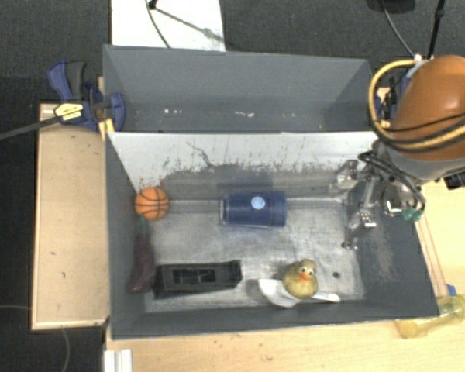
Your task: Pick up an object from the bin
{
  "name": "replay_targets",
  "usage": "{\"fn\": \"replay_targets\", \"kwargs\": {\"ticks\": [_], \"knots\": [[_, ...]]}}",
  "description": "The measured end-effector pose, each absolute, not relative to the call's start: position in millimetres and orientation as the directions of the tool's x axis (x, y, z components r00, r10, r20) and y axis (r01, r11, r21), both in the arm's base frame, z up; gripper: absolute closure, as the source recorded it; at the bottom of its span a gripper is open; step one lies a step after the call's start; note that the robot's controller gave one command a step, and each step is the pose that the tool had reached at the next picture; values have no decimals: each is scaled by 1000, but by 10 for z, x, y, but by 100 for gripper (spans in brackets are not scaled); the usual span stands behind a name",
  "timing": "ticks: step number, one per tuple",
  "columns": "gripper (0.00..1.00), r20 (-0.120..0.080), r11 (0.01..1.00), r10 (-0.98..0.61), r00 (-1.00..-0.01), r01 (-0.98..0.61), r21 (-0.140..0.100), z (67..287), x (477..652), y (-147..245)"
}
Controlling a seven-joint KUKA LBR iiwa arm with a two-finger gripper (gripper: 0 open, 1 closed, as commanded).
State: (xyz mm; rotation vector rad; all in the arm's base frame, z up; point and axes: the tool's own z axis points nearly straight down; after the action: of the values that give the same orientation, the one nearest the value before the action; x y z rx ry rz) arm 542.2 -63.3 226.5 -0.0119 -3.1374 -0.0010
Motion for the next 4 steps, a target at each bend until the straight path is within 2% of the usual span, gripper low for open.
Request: {"fn": "replay_targets", "kwargs": {"ticks": [1,2,3,4], "knots": [[0,-4,1000,6,-1000,6,0,2304,5438,-631],[0,-13,999,-36,-999,-36,-2,2021,5279,-572],[100,-4,995,-104,-995,-104,0,720,5395,-608],[100,-4,995,-105,-994,-105,0,720,5395,-608]]}}
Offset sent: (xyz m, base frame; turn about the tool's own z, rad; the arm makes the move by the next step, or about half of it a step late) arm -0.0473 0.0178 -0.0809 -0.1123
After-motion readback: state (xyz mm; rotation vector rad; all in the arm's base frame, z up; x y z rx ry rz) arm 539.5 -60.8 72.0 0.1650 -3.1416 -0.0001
